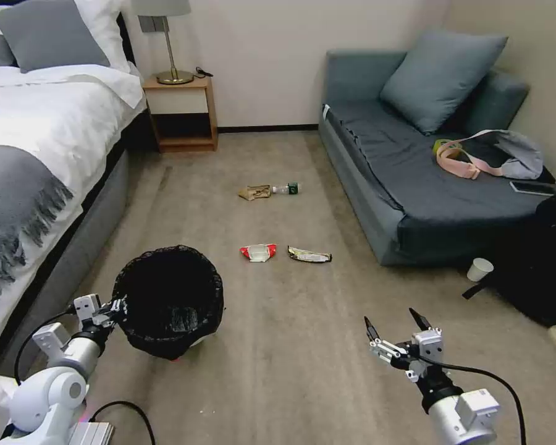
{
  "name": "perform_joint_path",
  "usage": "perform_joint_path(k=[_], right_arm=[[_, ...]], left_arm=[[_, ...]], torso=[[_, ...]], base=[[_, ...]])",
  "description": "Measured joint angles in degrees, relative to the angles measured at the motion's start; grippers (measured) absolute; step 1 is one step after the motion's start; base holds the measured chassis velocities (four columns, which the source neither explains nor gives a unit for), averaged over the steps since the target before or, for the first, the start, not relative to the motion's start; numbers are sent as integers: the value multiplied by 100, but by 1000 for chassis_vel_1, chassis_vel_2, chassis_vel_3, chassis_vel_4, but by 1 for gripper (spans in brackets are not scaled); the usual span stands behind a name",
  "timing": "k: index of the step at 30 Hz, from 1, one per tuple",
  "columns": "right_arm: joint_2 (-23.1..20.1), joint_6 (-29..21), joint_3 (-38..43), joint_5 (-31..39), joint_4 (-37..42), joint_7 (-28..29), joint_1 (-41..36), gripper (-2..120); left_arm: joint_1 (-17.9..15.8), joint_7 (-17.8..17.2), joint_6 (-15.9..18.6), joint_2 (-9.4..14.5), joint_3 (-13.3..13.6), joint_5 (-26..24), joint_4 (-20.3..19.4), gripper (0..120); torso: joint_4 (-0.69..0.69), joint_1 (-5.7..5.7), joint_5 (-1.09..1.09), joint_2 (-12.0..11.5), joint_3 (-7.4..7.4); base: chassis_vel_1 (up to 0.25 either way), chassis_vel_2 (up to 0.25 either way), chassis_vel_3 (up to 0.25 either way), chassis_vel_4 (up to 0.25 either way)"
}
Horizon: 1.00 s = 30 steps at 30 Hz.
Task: Pick up the trash bin, then pick up the garbage on the floor and place it into the trash bin.
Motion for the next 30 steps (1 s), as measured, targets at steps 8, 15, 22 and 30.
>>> perform_joint_path(k=[8, 15, 22, 30], right_arm=[[-6, 0, -2, 1, -17, -19, 12, 100], [3, 4, -16, 17, -37, -22, 19, 100], [6, 4, -13, 17, -41, -22, 21, 100], [-2, 4, -13, 6, -77, -17, 44, 100]], left_arm=[[-25, 17, -5, -20, -49, 15, -17, 4], [-25, 34, -30, -55, -67, 27, -16, 4], [-48, 37, -31, -76, -70, 32, -12, 4], [-99, 50, -31, -59, -142, -4, 13, 4]], torso=[[0, 0, 0, 0, 0], [0, 0, 0, 0, 0], [0, 0, -1, 0, 0], [0, 0, -1, 0, 0]], base=[[0, 0, 0, 0], [0, 0, 0, 0], [0, 0, 0, 0], [-35, 28, 33, -32]])
